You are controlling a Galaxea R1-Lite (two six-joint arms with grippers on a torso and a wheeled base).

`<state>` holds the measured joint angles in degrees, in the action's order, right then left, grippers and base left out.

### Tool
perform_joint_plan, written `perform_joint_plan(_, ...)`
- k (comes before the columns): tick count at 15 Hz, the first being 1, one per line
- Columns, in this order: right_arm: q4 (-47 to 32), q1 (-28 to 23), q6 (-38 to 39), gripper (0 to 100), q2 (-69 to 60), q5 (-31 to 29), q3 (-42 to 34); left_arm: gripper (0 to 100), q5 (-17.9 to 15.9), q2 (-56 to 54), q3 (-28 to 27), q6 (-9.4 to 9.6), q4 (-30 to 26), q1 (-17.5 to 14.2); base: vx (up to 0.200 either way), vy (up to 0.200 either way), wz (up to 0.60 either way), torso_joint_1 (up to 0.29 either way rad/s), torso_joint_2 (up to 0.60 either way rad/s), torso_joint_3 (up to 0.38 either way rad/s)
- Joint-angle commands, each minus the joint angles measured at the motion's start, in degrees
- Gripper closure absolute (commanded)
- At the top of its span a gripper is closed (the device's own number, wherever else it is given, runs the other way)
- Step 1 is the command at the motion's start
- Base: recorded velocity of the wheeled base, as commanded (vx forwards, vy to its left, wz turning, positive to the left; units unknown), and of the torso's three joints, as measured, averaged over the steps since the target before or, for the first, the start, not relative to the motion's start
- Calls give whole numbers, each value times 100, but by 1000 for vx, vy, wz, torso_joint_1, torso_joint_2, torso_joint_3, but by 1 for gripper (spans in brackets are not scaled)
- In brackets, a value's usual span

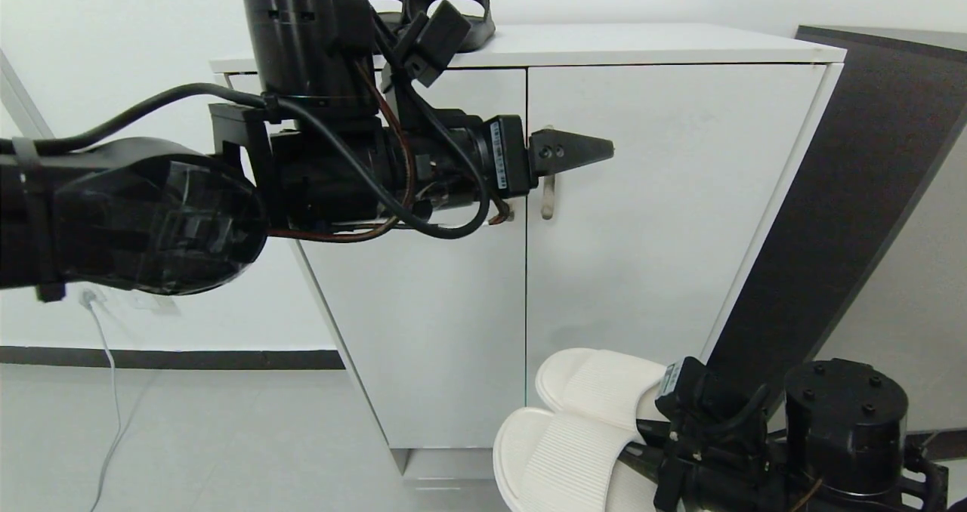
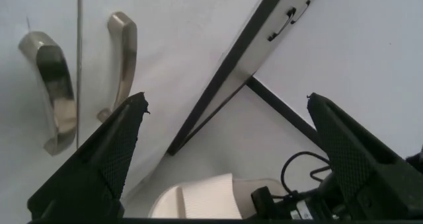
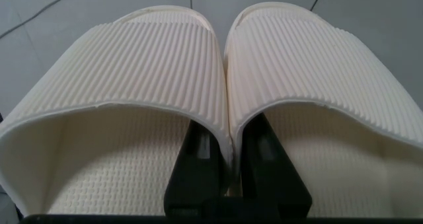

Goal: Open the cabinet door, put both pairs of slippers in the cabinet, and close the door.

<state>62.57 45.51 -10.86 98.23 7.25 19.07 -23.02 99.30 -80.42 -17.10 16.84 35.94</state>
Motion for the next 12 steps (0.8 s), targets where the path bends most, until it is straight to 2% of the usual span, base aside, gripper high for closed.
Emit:
perform_joint_plan(1,9,2,-4,100,-6,-5,-17,0,34,142,-79,-21,4,1,0,0,0,0,0,0)
perform_joint_plan(5,44,2,-39,100,3,-5,-35,0,87,353,-264,-21,-5,-8,0,0,0,0,0,0)
perform_joint_plan(7,62,2,-30,100,3,4,-26,0,597,572,-483,-12,13,1,0,0,0,0,0,0)
perform_joint_plan(12,88,2,-39,100,12,-5,-26,0,649,713,-659,-21,13,-25,0,0,0,0,0,0)
